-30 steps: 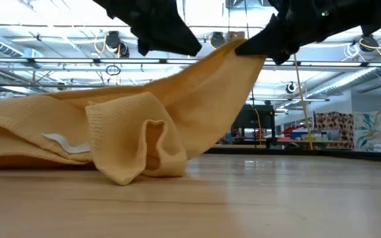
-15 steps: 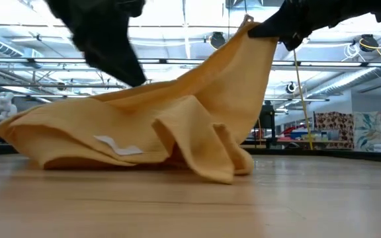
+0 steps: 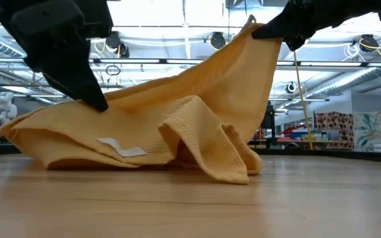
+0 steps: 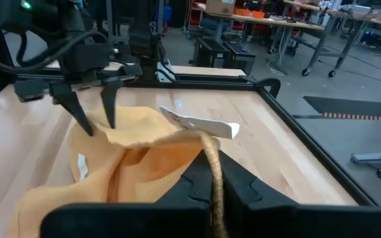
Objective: Roll towel
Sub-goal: Fold the yellow towel
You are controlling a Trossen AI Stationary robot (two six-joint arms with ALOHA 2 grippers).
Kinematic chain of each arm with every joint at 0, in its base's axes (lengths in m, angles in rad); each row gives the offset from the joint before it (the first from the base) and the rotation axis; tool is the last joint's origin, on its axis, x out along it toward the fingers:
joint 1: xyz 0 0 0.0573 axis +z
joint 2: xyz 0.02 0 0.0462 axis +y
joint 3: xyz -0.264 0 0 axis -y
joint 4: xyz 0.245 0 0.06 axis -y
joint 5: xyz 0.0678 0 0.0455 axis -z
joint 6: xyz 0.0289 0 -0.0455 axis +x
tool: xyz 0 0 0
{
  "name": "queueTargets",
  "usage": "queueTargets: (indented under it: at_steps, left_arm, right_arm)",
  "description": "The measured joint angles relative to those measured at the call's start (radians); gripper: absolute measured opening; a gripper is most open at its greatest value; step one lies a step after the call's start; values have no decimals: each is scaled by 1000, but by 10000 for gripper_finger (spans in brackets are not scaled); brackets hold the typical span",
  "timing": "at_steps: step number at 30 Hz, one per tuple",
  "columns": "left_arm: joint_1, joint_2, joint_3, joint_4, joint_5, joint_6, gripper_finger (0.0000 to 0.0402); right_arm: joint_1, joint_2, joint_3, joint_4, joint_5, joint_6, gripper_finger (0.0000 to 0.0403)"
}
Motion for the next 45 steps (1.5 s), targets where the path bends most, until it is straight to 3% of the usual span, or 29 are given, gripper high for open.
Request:
queueTargets:
  at_steps: [6,14,19,24,27,31,38,45]
  left_arm:
    - [-10,0,1,-2,-42,17,14]
    - [44,-78,121,-59,-58,230,15]
    - [56,-171,209,-47,-111,382,14]
    - [46,-206,226,-6,-79,416,14]
    - [42,-180,225,10,-18,412,23]
    - [53,-111,225,6,49,368,67]
    - [53,30,225,-19,63,332,147]
    - [18,157,223,-122,95,126,167]
  right_arm:
    - [0,0,0,-22,0,-6,0]
    - [0,-81,118,-48,50,-150,0]
    - [33,-123,217,-162,48,-134,0]
    - [98,-152,230,-242,2,-85,0]
    - [130,-157,230,-294,-6,-46,0]
    - [138,-156,230,-360,-4,-18,0]
    - [137,-156,230,-422,0,4,0]
    - [137,-156,230,-486,1,23,0]
